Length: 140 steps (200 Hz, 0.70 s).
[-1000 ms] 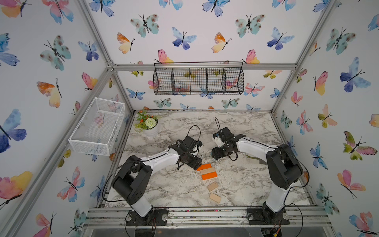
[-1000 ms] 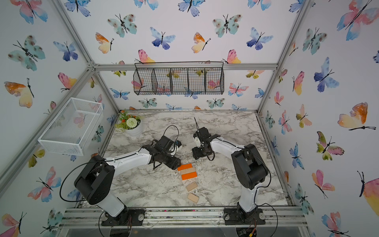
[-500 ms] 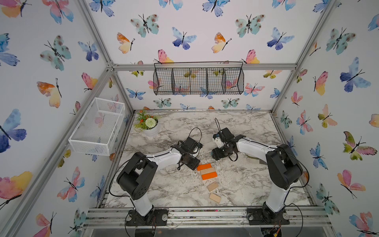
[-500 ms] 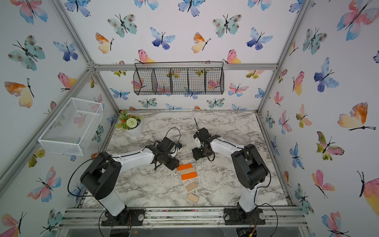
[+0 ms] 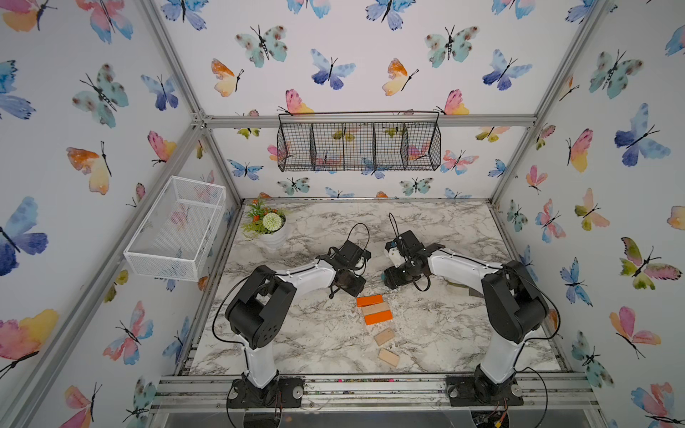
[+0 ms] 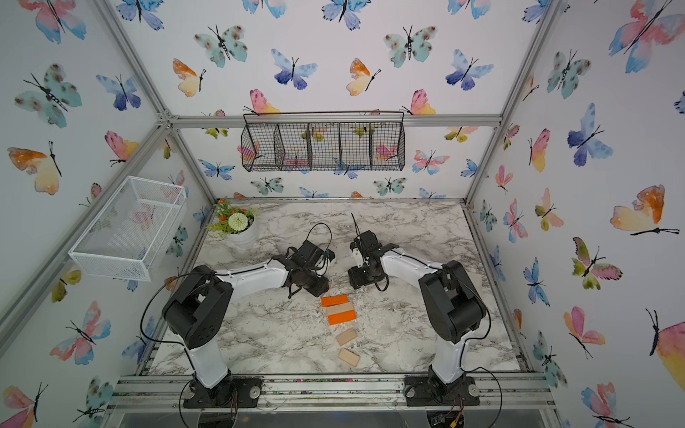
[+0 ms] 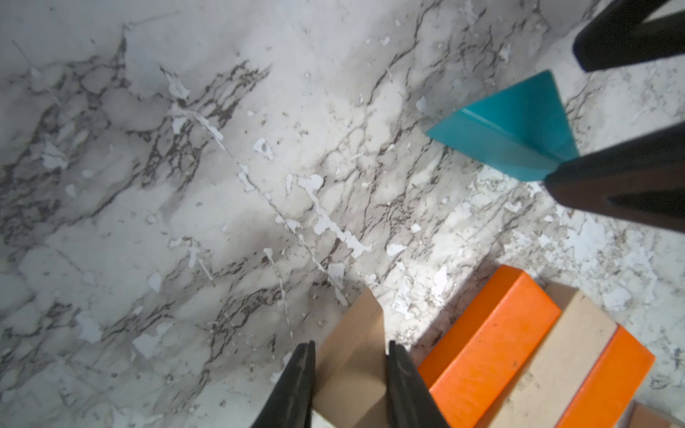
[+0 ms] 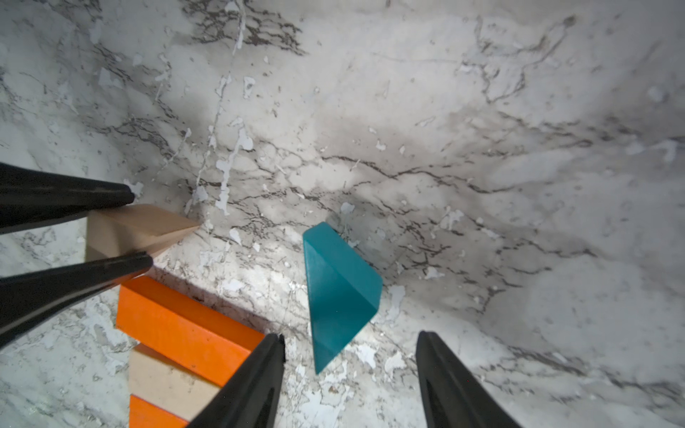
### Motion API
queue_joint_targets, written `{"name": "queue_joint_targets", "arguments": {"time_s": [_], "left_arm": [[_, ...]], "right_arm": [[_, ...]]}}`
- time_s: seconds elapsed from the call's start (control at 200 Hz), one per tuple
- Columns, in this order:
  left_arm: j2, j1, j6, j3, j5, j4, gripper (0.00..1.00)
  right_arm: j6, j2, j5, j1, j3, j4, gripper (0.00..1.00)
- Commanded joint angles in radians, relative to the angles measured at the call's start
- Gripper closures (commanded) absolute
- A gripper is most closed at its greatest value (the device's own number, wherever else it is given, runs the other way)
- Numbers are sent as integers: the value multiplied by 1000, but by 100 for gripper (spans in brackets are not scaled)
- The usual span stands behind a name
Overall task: Assemble a carrot with building blocks
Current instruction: Adjust the building block at the center of the board.
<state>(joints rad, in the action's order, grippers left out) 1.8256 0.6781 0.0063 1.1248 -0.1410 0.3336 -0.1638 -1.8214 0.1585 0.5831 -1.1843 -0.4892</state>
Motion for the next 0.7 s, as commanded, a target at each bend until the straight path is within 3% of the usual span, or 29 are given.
{"name": "queue_joint_targets", "arguments": {"time_s": [0.0,0.275,0.35,0.696], "left_arm": [[48,-2,-48,27,-2,14,74],[116,-42,-104,113,18,66,91],[140,-57,-123,153,37,98,100],[153,-124,-257,204,12,196,100]], "right_arm": [[-2,30,-1,-5,12,-22,38],[-11,38,5,-5,17,-22,39],[-15,37,15,-5,15,-21,41],[-49,6,-7,-5,-8,-31,39]]}}
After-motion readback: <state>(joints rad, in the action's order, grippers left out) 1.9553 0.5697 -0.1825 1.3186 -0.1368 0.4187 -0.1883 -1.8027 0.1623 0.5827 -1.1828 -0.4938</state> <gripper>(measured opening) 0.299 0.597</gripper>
